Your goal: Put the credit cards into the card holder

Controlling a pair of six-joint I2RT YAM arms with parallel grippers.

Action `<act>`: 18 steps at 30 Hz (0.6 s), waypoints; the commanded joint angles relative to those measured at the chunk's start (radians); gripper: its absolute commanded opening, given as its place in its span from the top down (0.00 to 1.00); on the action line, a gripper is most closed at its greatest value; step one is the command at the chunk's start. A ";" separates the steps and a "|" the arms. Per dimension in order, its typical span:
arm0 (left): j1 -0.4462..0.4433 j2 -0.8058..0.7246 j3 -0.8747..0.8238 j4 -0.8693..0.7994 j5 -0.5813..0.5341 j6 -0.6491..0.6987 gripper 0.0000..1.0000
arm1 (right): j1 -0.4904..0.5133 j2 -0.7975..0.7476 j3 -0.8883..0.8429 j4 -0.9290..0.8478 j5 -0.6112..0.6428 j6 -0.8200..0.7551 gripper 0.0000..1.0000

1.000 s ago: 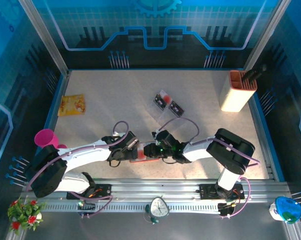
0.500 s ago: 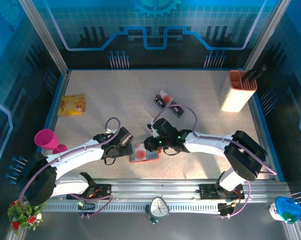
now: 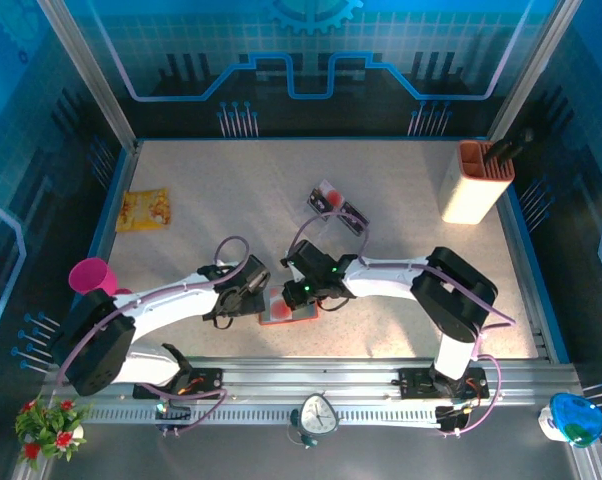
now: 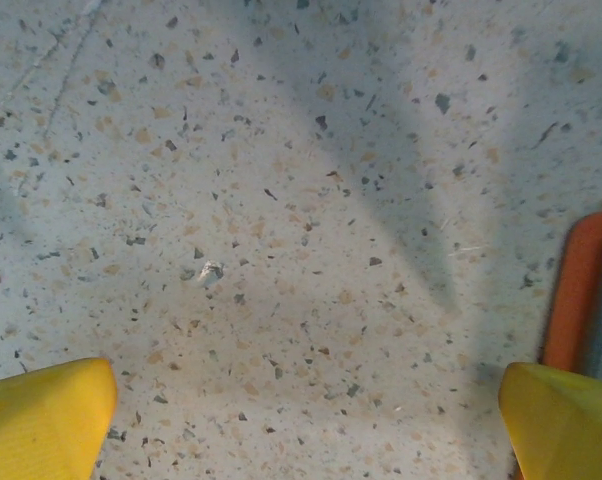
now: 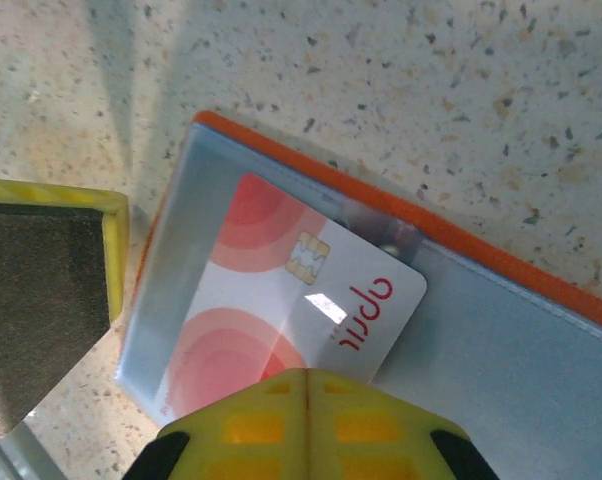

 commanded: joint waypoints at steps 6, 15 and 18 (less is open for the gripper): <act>0.006 0.064 0.017 0.031 0.018 0.039 0.01 | 0.037 0.084 0.082 -0.053 0.007 -0.014 0.99; 0.005 0.057 0.012 0.035 0.023 0.039 0.01 | 0.042 0.049 0.103 -0.061 0.005 -0.008 1.00; 0.006 0.041 0.010 0.029 0.025 0.038 0.01 | 0.034 0.000 0.085 -0.069 0.024 -0.007 0.99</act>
